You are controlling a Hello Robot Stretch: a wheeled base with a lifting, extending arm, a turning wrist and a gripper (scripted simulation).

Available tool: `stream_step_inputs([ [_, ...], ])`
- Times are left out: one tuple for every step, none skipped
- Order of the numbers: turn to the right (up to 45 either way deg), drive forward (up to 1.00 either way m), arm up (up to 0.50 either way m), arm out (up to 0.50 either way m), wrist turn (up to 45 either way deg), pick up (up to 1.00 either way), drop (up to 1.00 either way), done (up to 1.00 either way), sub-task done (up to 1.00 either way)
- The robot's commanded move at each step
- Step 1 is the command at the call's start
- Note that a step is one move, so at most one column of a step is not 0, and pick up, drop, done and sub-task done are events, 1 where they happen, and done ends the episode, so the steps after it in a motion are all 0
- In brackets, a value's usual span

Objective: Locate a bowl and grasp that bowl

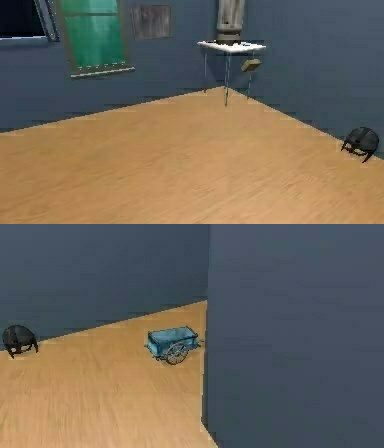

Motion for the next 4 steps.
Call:
stream_step_inputs([
  [45.0,0.00,0.00,0.00,0.0,0.00,0.00,0.00,0.00],
  [15.0,0.00,0.00,0.00,0.0,0.00,0.00,0.00,0.00],
  [0.0,1.00,0.00,0.00,0.0,0.00,0.00,0.00,0.00],
  [0.0,0.95,0.00,0.00,0.0,0.00,0.00,0.00,0.00],
])
